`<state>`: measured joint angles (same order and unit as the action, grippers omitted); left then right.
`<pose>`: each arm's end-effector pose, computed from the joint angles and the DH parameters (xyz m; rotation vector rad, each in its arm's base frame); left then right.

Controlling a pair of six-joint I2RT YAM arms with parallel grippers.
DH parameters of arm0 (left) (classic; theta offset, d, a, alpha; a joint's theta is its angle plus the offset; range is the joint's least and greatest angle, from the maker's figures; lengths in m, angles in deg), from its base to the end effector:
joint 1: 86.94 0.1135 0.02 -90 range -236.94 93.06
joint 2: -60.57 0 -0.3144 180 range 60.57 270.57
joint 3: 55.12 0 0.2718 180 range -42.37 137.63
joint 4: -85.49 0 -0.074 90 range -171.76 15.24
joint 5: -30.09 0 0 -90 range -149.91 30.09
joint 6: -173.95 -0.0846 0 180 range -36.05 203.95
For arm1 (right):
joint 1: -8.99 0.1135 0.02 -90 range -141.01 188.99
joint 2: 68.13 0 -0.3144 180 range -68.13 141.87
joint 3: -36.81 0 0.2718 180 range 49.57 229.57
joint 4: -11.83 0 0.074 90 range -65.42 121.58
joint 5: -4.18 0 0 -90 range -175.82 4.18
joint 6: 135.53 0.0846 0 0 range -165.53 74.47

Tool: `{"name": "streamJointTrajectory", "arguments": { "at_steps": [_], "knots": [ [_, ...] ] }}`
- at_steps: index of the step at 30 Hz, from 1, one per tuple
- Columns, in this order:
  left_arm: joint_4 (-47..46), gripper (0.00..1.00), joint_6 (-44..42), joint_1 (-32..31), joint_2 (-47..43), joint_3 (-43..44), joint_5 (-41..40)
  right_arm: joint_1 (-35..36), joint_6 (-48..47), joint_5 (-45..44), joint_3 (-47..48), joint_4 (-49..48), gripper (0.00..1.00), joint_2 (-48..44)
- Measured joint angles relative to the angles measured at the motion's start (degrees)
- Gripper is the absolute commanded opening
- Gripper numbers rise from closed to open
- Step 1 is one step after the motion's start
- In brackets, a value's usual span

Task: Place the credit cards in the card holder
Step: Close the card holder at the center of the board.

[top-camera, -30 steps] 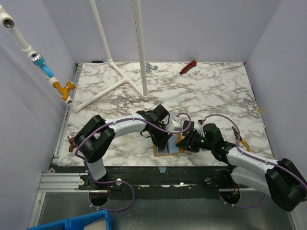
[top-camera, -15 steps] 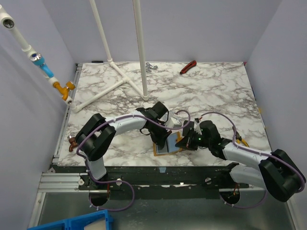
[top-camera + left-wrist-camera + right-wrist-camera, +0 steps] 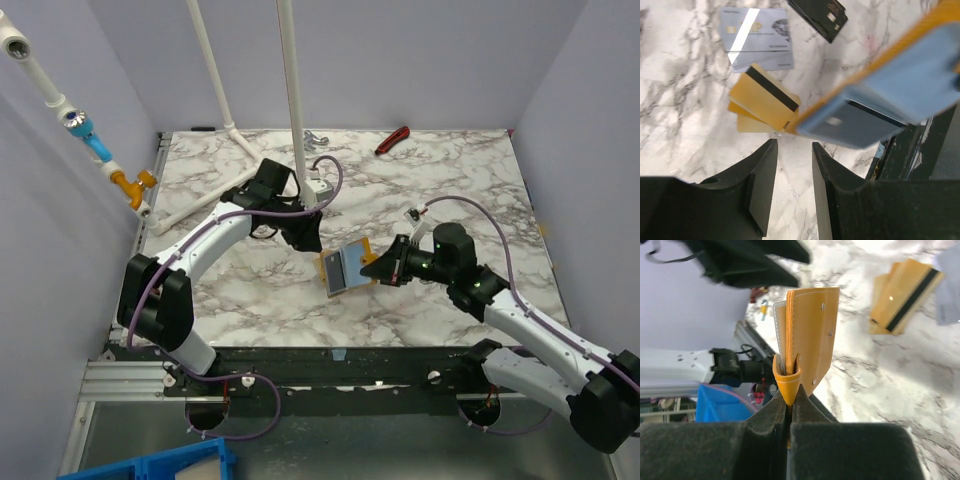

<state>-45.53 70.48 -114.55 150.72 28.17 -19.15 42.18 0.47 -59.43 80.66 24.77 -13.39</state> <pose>0.3007 -0.2196 0.2812 1.1271 2.2072 -1.0009 0.1823 0.1642 0.2584 -0.0877 2.2023 1.2984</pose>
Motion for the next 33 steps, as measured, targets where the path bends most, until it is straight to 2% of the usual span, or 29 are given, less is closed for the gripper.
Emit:
{"name": "streamJointTrajectory", "arguments": {
  "at_steps": [4, 10, 13, 17, 21, 24, 33],
  "knots": [
    [-1.99, 0.35, 1.44, 4.02, -0.13, -0.13, 0.22, 0.00, -2.19, 4.39, 4.59, 3.02, 0.01, -2.38],
    [-6.14, 0.26, 3.54, 8.15, -0.79, -3.30, 2.58, 0.00, -3.50, 10.23, 10.01, 4.35, 0.01, -3.89],
    [-7.21, 0.24, 3.45, 7.76, -1.42, -6.08, 7.89, 0.00, -2.01, 10.71, 10.08, 2.32, 0.01, -5.07],
    [-7.23, 0.23, 3.23, 5.51, -4.79, -11.43, 14.62, 0.00, 1.49, 10.58, 8.35, -5.42, 0.01, -4.85],
    [-6.03, 0.21, 2.60, 4.85, -9.20, -12.33, 20.00, 0.00, 4.92, 9.51, 4.28, -13.55, 0.01, -3.23],
    [-4.98, 0.20, 1.92, 4.68, -12.72, -12.26, 23.47, -0.04, 6.40, 7.41, 1.57, -15.82, 0.01, -0.52],
    [-3.65, 0.19, 1.31, 3.87, -15.32, -12.20, 26.91, -0.04, 7.78, 6.05, 0.57, -19.15, 0.01, 2.78]
  ]
}}
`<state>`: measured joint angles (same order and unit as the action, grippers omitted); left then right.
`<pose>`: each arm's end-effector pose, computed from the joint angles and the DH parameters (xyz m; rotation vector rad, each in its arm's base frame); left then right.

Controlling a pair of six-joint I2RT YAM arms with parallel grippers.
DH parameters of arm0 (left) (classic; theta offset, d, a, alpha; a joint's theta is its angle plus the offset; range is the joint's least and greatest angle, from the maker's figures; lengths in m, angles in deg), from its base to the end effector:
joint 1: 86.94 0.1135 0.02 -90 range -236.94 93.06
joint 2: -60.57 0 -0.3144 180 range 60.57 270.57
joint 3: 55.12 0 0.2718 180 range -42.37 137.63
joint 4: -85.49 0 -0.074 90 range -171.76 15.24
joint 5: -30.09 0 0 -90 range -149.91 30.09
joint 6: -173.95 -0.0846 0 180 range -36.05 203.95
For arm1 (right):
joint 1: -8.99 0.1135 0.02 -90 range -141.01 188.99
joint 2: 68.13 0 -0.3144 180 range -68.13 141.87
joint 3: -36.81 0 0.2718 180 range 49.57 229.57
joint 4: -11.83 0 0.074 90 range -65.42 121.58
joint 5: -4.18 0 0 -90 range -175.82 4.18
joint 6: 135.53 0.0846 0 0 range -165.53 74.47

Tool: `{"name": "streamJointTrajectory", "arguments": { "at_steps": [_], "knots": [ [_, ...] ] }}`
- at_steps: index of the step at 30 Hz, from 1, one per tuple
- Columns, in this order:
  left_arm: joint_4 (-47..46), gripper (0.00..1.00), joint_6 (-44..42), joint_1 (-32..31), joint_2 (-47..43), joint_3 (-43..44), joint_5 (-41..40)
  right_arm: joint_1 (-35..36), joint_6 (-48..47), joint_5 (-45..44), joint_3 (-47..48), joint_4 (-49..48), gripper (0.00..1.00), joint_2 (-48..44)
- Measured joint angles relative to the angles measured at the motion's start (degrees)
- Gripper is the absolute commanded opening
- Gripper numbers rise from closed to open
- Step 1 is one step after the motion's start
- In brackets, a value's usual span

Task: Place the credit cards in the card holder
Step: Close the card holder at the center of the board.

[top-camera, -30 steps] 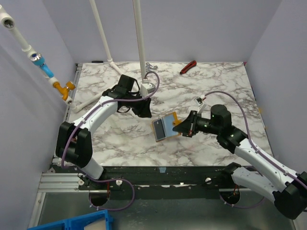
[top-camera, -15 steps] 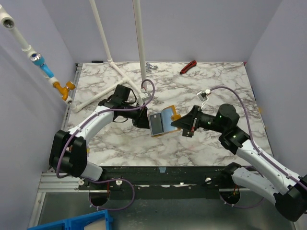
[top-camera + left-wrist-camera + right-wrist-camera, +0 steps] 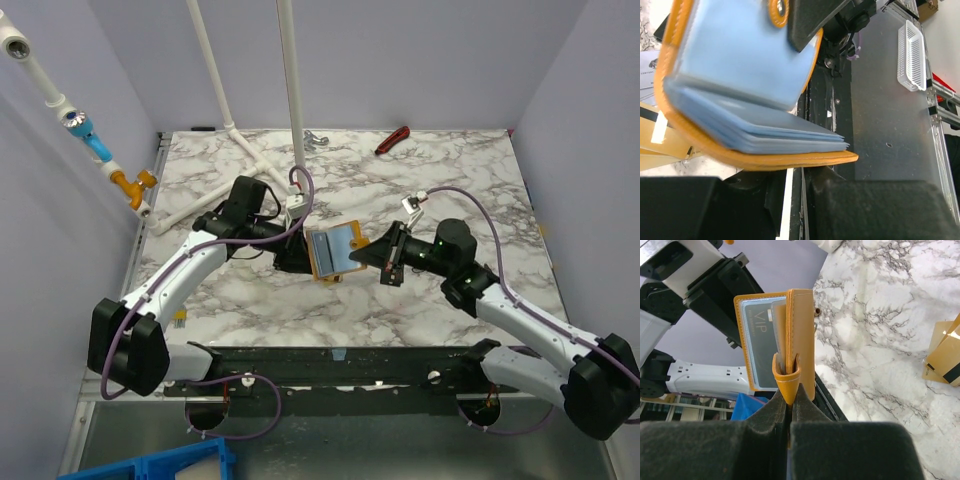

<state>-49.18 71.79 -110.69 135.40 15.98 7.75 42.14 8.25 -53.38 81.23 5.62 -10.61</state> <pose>0.2234 -0.1838 0.3191 1.1657 1.8655 -1.5033 0.1931 0.1803 0.2997 -0.1411 1.9467 1.5515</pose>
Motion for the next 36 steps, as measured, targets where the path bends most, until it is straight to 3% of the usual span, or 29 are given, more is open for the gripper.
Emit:
{"name": "streamJointTrajectory", "arguments": {
  "at_steps": [13, 20, 29, 36],
  "knots": [
    [0.59, 0.16, -0.92, -2.54, 4.68, 1.16, -5.40, 1.62, 5.31, 5.68, -1.68, -13.86, 0.01, 20.79],
    [1.07, 0.13, -4.61, -6.05, 5.27, -0.37, -17.79, 4.07, 6.73, 8.72, -1.29, -17.68, 0.01, 28.79],
    [3.61, 0.12, -8.00, -15.19, 14.95, -0.70, -34.18, 4.68, 4.68, 8.96, -6.69, -16.79, 0.02, 31.95],
    [4.90, 0.10, -9.20, -19.30, 17.40, -0.50, -40.24, 4.79, 0.24, 5.51, -6.78, -7.78, 0.42, 31.71]
  ]
}}
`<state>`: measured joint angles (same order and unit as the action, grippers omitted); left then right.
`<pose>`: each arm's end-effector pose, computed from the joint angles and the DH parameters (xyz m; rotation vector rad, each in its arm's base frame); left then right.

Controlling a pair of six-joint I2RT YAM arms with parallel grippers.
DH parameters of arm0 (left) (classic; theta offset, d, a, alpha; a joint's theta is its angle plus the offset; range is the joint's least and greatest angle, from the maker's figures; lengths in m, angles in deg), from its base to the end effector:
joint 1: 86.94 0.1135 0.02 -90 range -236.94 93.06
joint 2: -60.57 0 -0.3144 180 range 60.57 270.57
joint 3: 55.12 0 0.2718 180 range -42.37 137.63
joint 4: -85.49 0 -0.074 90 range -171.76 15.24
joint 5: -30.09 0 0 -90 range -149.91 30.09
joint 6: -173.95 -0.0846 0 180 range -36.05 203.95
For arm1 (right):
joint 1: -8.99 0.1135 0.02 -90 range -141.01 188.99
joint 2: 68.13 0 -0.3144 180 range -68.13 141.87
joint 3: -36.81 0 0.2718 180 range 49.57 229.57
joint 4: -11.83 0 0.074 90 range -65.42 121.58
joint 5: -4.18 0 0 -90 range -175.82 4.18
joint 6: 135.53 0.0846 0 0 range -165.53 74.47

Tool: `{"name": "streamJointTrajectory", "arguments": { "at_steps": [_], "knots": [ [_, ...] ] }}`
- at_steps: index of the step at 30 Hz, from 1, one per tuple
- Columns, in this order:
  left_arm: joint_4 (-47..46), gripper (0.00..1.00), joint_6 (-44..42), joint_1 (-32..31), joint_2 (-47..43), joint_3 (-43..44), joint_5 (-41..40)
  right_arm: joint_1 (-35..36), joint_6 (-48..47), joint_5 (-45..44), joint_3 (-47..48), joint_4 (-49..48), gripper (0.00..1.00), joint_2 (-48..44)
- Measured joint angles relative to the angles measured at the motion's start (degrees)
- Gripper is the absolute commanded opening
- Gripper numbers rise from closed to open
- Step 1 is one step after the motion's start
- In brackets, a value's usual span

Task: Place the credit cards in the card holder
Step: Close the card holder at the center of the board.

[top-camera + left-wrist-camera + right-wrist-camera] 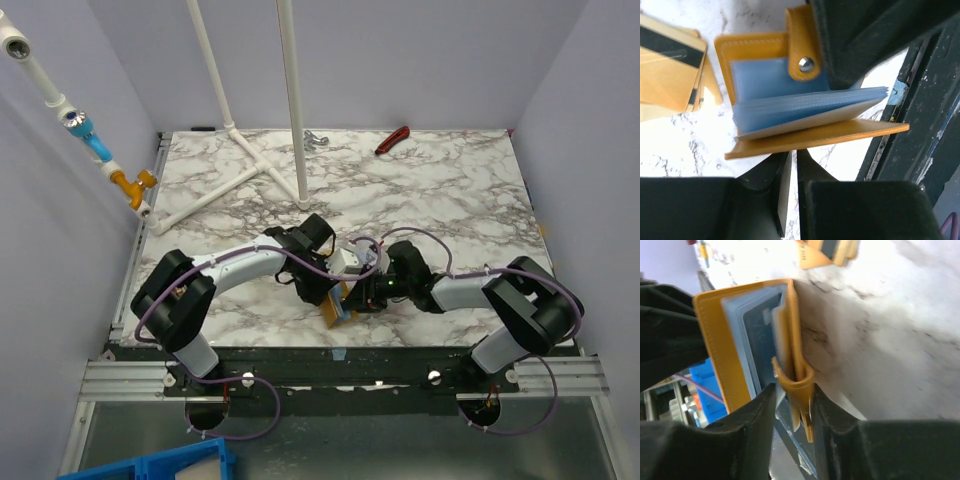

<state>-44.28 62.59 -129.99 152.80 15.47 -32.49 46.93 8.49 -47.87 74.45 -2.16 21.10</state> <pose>0.2155 -0.2546 0.1857 1.5990 2.3323 -0.7618 0.2016 0.2231 0.1290 -0.0702 2.5725 1.5041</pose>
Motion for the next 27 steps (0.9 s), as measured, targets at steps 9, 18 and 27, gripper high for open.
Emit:
{"name": "streamJointTrajectory", "arguments": {
  "at_steps": [9, 18, 27],
  "knots": [
    [0.87, 0.09, -1.20, -4.24, 3.10, 2.78, -0.39, 0.85, -5.46, -13.38, 0.98, 18.45, 0.58, -9.22],
    [2.16, 0.07, -3.08, -4.28, 4.57, 4.66, -0.55, 10.19, -9.18, -31.93, 2.97, 27.96, 0.55, -14.71],
    [3.76, 0.06, -4.33, -0.79, 4.37, 4.63, -2.23, 19.96, -16.17, -49.33, 4.66, 29.66, 0.50, -13.92]
  ]
}}
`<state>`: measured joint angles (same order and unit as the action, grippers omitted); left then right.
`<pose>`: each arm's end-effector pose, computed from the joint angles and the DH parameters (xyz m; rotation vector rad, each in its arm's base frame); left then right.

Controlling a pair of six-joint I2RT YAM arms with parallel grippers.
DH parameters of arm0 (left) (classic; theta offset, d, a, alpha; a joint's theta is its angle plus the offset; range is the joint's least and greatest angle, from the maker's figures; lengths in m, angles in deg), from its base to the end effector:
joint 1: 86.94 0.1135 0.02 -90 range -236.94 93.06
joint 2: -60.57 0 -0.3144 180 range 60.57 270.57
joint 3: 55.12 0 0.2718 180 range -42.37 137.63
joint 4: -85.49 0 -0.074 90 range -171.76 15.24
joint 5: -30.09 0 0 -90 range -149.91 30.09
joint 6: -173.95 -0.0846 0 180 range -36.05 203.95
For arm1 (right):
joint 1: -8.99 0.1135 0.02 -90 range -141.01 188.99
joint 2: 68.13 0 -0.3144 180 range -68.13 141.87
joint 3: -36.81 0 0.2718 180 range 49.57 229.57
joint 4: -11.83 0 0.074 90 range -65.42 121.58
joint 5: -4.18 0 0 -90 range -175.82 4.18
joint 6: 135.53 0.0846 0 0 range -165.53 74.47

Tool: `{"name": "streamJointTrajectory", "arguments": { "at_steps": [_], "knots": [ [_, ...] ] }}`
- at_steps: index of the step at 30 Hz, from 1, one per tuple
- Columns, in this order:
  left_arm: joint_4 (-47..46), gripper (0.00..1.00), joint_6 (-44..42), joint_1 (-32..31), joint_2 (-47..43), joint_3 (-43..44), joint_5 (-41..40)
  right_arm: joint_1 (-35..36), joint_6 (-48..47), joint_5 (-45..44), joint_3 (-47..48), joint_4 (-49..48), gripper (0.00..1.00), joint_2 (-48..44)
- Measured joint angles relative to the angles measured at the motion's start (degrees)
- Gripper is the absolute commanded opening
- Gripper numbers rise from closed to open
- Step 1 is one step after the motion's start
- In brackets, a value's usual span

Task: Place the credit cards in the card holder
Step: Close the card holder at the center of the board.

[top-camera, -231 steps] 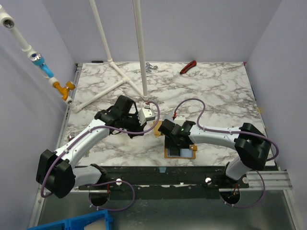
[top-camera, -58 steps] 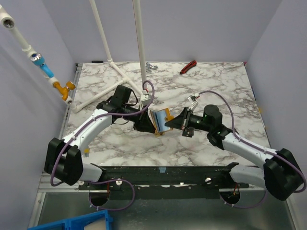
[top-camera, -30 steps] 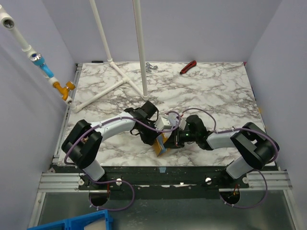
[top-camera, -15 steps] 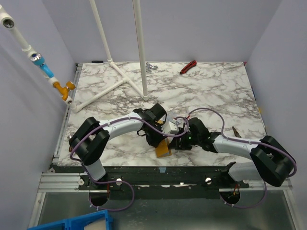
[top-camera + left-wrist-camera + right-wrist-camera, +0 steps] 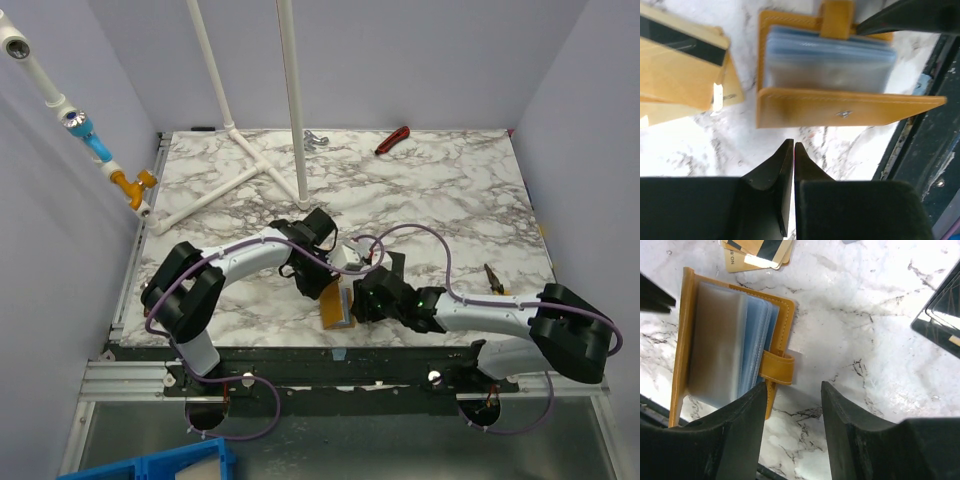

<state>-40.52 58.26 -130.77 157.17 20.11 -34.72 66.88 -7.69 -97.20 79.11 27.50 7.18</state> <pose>0.2256 -0.2665 0.1811 1.7102 2.3193 -0.6939 0.1586 0.2214 0.1517 -0.3381 2.4447 0.5248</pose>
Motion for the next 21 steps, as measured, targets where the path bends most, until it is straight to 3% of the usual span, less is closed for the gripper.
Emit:
{"name": "streamJointTrajectory", "arguments": {
  "at_steps": [4, 14, 21],
  "knots": [
    [0.39, 0.06, 0.11, 2.05, 0.02, 0.72, -1.53, 2.86, -2.78, -5.79, -0.07, -1.33, 0.51, 0.13],
    [2.14, 0.07, 1.75, 5.31, 2.54, 6.84, -1.07, 9.35, -11.54, -11.89, -7.61, -16.52, 0.54, 0.33],
    [4.61, 0.07, 1.88, 5.46, 3.54, 7.52, 0.87, 15.39, -14.93, -19.50, -6.95, -22.64, 0.53, 5.62]
  ]
}}
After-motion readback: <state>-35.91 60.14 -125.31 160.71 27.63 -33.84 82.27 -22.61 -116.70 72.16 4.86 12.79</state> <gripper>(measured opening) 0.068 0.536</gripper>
